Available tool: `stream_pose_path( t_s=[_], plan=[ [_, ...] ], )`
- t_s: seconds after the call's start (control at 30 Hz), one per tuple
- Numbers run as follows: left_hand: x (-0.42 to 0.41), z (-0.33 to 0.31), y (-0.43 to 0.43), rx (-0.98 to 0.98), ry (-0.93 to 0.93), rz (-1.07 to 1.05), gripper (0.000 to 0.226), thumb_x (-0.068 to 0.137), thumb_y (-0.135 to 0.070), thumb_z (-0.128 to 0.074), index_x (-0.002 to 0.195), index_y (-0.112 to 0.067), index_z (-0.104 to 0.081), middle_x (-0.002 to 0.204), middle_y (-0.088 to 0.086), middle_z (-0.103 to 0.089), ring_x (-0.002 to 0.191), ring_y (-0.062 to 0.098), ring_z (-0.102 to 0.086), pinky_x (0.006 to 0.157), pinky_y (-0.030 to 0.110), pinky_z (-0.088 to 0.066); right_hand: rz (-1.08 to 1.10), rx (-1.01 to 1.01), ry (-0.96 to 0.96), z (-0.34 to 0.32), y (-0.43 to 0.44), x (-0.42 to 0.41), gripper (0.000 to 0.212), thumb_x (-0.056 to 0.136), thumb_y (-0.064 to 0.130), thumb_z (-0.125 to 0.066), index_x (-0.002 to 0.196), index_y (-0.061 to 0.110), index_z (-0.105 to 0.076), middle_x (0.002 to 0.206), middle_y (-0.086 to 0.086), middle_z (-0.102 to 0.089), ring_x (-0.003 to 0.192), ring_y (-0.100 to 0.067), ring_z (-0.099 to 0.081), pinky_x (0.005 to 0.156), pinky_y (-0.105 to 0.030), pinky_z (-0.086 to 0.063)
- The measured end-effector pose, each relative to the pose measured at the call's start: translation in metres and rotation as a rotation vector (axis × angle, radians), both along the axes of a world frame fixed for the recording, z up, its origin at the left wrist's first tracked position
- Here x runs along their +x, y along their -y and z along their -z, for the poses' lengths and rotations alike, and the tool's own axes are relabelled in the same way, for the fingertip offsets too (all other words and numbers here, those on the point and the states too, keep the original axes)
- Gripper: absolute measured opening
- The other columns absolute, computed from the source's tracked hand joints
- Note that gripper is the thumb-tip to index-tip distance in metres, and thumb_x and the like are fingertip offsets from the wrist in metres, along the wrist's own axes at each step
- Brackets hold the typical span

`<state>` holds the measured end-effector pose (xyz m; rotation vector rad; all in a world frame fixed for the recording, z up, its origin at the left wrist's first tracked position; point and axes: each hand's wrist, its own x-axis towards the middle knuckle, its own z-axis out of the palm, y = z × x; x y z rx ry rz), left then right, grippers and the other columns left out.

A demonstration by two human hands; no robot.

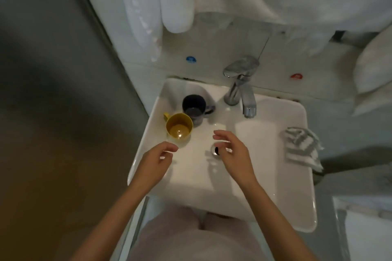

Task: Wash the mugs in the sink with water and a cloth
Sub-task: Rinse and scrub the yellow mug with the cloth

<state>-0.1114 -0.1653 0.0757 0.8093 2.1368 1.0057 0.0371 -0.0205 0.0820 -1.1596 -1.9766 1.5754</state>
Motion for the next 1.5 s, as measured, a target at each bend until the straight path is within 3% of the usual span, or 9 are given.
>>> stream_pose_path(
  t_s=[0.2,0.37,0.77,1.03,1.1,1.17,1.3,1.4,1.5],
  plan=[
    [-0.038,0.015,-0.035,0.071,-0.118,0.052,0.022,0.09,-0.002,-0.052,0.106,-0.011,-0.063,0.109,-0.002,-0.058,0.102,0.011,-0.053,0.078,0.009,-0.042,-0.233,0.308,0.125,0.01,-0.001,-0.063,0.031,0.09,0.004,-0.052,0.116,0.019,-0.061,0.118,0.002,-0.059,0.103,-0.007,-0.053,0.09,-0.025,-0.048],
    [-0.054,0.032,-0.063,0.183,-0.26,0.129,0.031,0.079,0.011,-0.051,0.102,-0.005,-0.066,0.099,0.005,-0.059,0.093,0.015,-0.054,0.079,0.01,-0.04,-0.469,0.554,0.195,0.029,-0.003,-0.089,0.022,0.09,0.014,-0.056,0.109,0.012,-0.066,0.112,-0.006,-0.061,0.104,-0.019,-0.052,0.085,-0.034,-0.045],
    [-0.077,0.06,-0.078,0.238,-0.512,0.263,0.037,0.079,0.01,-0.044,0.103,-0.008,-0.066,0.1,0.004,-0.066,0.094,0.016,-0.06,0.083,0.025,-0.047,-0.541,0.881,0.034,0.088,-0.014,-0.102,0.01,0.081,0.026,-0.07,0.088,0.019,-0.073,0.095,0.001,-0.066,0.083,-0.012,-0.048,0.07,-0.032,-0.044],
    [-0.066,0.06,-0.061,0.156,-0.635,0.455,0.031,0.089,0.003,-0.042,0.105,-0.01,-0.066,0.095,-0.003,-0.061,0.089,0.011,-0.055,0.073,0.011,-0.039,-0.461,1.102,0.043,0.09,-0.014,-0.082,0.01,0.085,0.016,-0.062,0.087,0.015,-0.072,0.096,0.0,-0.065,0.088,-0.02,-0.051,0.073,-0.038,-0.044],
    [-0.06,0.059,-0.051,0.133,-0.627,0.479,0.023,0.097,-0.01,-0.042,0.098,-0.012,-0.064,0.092,-0.003,-0.061,0.088,0.013,-0.056,0.069,0.007,-0.038,-0.412,1.108,0.066,0.087,-0.019,-0.069,0.009,0.087,0.019,-0.062,0.089,0.017,-0.071,0.097,0.001,-0.063,0.092,-0.021,-0.053,0.077,-0.038,-0.044],
    [-0.053,0.06,-0.043,0.108,-0.598,0.509,0.026,0.1,-0.018,-0.039,0.1,-0.01,-0.064,0.099,0.003,-0.065,0.096,0.018,-0.058,0.08,0.018,-0.043,-0.391,1.063,0.067,0.084,-0.024,-0.055,0.008,0.086,0.02,-0.064,0.088,0.016,-0.071,0.094,0.001,-0.062,0.089,-0.019,-0.054,0.077,-0.038,-0.046],
    [-0.036,0.06,-0.04,0.094,-0.565,0.56,0.033,0.095,0.0,-0.038,0.115,-0.009,-0.063,0.118,0.004,-0.063,0.112,0.018,-0.056,0.098,0.026,-0.039,-0.431,0.74,0.018,0.071,-0.038,-0.022,0.004,0.085,0.012,-0.066,0.085,0.01,-0.07,0.084,0.003,-0.061,0.081,-0.013,-0.058,0.08,-0.028,-0.049],
    [-0.024,0.056,-0.049,0.066,-0.629,0.603,0.046,0.084,0.014,-0.04,0.116,-0.01,-0.063,0.12,0.005,-0.063,0.113,0.018,-0.056,0.094,0.02,-0.038,-0.511,0.613,0.026,0.064,-0.051,0.004,0.007,0.088,0.013,-0.063,0.083,0.018,-0.065,0.081,0.008,-0.063,0.077,0.003,-0.058,0.079,-0.013,-0.046],
    [-0.017,0.05,-0.063,0.111,-0.656,0.664,0.028,0.086,-0.002,-0.061,0.112,-0.012,-0.067,0.112,0.001,-0.066,0.097,0.008,-0.058,0.08,0.006,-0.039,-0.525,0.47,-0.025,0.062,-0.068,0.022,0.008,0.09,0.012,-0.059,0.086,0.015,-0.066,0.087,-0.001,-0.065,0.083,-0.002,-0.06,0.087,-0.02,-0.048]
  ],
)
